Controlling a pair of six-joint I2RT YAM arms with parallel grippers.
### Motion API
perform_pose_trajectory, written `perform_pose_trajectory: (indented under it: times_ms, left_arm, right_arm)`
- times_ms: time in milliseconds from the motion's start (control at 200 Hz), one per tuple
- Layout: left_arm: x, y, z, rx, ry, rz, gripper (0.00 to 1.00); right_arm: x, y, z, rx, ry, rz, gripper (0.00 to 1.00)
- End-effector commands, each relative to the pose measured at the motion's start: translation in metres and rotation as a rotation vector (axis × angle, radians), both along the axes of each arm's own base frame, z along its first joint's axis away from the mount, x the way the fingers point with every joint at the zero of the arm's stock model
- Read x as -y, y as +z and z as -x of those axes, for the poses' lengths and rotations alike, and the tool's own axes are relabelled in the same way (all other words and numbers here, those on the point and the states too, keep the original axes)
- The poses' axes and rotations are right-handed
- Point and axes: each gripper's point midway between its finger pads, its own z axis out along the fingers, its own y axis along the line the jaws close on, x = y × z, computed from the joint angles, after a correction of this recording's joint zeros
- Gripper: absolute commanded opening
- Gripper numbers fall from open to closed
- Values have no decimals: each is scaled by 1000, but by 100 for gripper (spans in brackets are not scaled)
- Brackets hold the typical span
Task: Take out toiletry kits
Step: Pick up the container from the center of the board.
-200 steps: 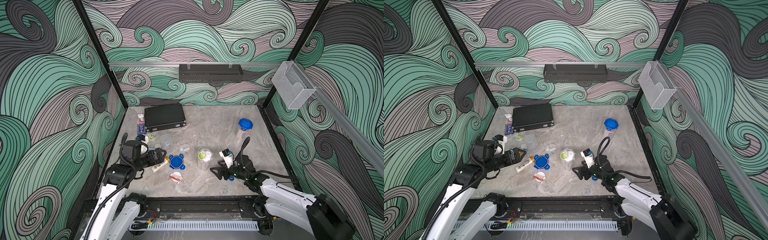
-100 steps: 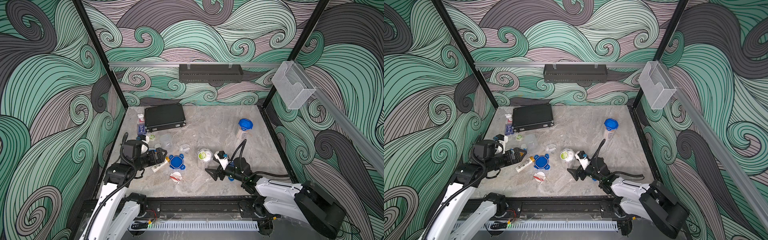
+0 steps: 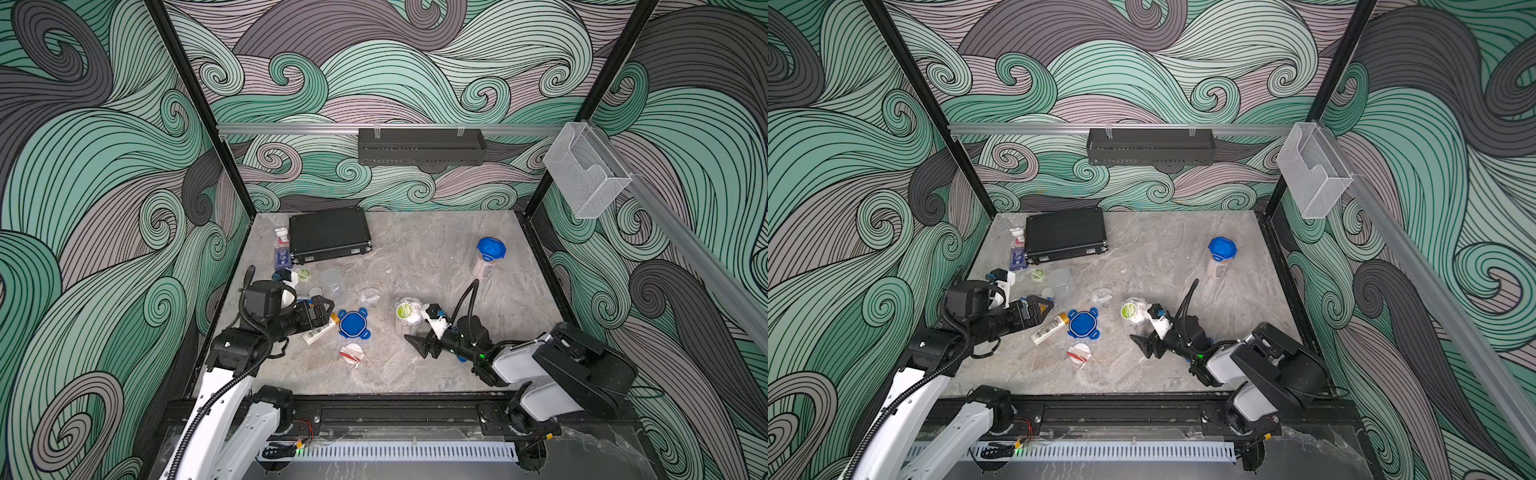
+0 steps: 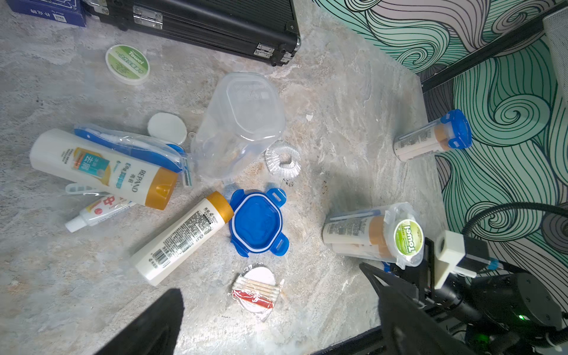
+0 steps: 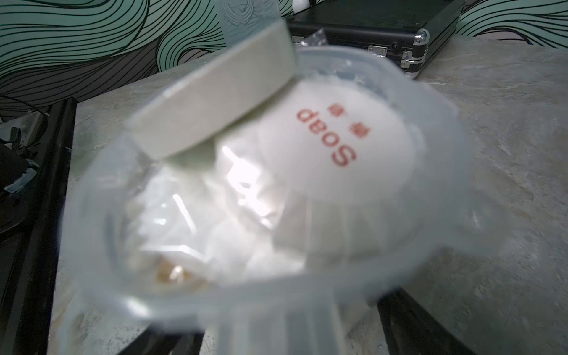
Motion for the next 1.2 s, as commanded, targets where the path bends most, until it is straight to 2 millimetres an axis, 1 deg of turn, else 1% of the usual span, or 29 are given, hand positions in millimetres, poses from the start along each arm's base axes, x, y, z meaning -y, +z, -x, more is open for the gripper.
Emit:
perform_pose_trajectory:
  times_ms: [0, 175, 290, 450, 515, 610, 645, 715, 801, 906, 1001, 1121, 1191]
  left_arm:
    - [-1, 3, -1, 19, 0, -5, 99]
    - [-1, 3, -1, 20, 0, -5, 99]
    - [-1, 3, -1, 20, 0, -5, 99]
    - [-1, 4, -1, 21, -1, -4, 98]
    - [-1, 4, -1, 22, -2, -3, 99]
    - [-1, 3, -1, 17, -3, -3, 99]
    - [-1, 4, -1, 20, -3, -2, 99]
    - [-1, 4, -1, 22, -4, -1, 99]
    - [0, 4, -1, 22, -5, -1, 99]
    - [0, 3, -1, 20, -8, 1, 99]
    - [1, 2, -2, 15, -11, 3, 99]
    - [2, 2, -2, 14, -15, 7, 99]
    - [3, 2, -2, 14, -17, 9, 99]
  right_arm:
    - [-13, 27, -13, 120, -3, -83, 84]
    - [-18, 30, -21, 154, -18, -111, 80]
    - [-25, 28, -24, 146, -3, -109, 73]
    - [-25, 26, -24, 137, -1, -105, 62]
    - [-26, 27, -23, 126, 1, -109, 59]
    - [-28, 35, -21, 103, 15, -126, 54]
    - [-28, 37, -21, 78, 19, -131, 53]
    - [-29, 41, -21, -4, 20, -123, 53]
    - [-28, 42, -17, -128, 31, -49, 53]
    - [-19, 61, -11, -213, 23, -40, 53]
    - [-7, 74, -9, -327, -3, -52, 52]
    - [-7, 90, -4, -473, -3, -108, 49]
    - [-10, 98, -5, -561, -14, -143, 49]
